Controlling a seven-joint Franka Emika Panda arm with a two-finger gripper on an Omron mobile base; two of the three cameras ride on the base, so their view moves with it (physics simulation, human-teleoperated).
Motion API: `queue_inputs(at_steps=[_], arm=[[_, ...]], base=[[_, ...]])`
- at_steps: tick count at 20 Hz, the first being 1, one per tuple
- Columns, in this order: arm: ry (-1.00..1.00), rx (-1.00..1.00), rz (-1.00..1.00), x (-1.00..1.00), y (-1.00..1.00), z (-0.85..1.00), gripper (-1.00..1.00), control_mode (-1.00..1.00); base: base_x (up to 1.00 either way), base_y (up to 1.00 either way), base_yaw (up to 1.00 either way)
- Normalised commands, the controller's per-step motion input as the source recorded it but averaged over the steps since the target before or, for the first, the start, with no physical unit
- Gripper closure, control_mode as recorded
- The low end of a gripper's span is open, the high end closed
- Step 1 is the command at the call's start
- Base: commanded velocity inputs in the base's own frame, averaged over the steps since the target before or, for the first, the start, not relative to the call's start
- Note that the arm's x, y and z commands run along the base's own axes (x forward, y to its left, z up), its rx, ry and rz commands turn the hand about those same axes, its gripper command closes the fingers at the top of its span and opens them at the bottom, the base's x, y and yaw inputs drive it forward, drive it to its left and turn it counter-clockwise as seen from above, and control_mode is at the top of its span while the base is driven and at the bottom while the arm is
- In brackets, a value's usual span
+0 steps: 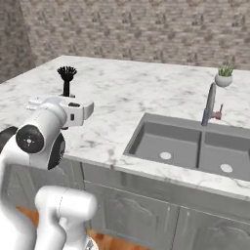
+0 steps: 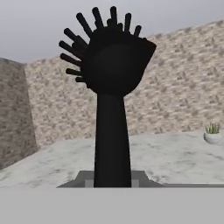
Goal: Grab the spray bottle from the cabinet, then place it next to the cutting board for sanitizing. Then grab the dish brush from the countertop next to the sink and place it next to the cutting board.
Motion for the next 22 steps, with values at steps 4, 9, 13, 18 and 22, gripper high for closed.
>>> queue_inputs(at_steps=[4,9,13,18,22], arm=[[0.00,0.00,0.00,0.00,0.00,0.00,1.00,1.00],[0.00,0.00,0.00,0.00,0.00,0.00,1.00,1.00],[0.00,0.00,0.00,0.00,0.00,0.00,1.00,1.00],[0.00,0.00,0.00,0.00,0.00,0.00,1.00,1.00],[0.00,0.00,0.00,0.00,0.00,0.00,1.00,1.00]], base=[[-0.41,-0.59,-0.39],[-0.08,-0.06,-0.89],[0.00,0.00,-1.00],[0.00,0.00,-1.00],[0.00,0.00,-1.00]])
